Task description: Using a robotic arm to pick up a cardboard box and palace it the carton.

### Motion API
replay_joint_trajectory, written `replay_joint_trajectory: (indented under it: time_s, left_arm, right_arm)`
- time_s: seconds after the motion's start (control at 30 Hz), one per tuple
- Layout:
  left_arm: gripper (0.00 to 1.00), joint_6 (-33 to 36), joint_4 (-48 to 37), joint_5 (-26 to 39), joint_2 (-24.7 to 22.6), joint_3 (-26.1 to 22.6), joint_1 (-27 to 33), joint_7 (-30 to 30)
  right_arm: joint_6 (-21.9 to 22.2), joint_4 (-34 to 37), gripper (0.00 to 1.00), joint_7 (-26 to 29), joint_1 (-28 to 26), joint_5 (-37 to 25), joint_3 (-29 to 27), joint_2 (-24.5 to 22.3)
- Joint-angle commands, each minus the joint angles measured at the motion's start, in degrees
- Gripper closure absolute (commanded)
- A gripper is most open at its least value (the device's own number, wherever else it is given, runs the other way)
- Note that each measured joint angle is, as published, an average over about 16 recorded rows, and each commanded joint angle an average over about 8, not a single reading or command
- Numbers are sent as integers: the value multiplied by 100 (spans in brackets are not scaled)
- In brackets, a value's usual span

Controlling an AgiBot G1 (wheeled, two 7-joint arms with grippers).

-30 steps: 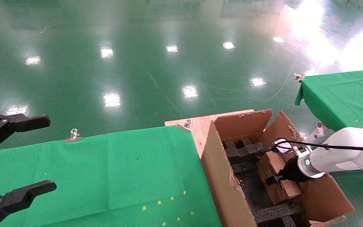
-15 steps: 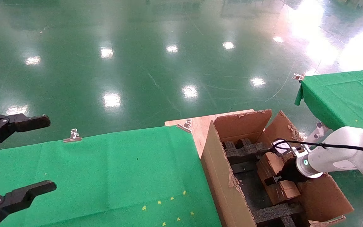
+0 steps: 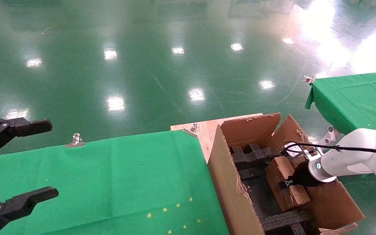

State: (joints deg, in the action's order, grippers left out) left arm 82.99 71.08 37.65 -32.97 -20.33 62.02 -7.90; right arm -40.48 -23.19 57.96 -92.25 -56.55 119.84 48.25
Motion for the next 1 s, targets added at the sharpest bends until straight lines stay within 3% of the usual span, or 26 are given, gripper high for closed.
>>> replay_joint_trajectory:
  time_s: [0.03,0.43,0.7,1.0]
  left_arm:
    - [0,0,0,0,0,0,0,0]
    - [0,0,0,0,0,0,0,0]
    - [0,0,0,0,0,0,0,0]
    - [0,0,0,0,0,0,0,0]
  right_arm:
    - [-8,-19,0,6,-25,-15,9,-10]
    - [30,-353,0,125,-381,-214,108,-179]
    - [143,-751,0,212,-891,-375,128,-390]
    - [5,-2168,0,-217,-2045,-172,-287,-1103]
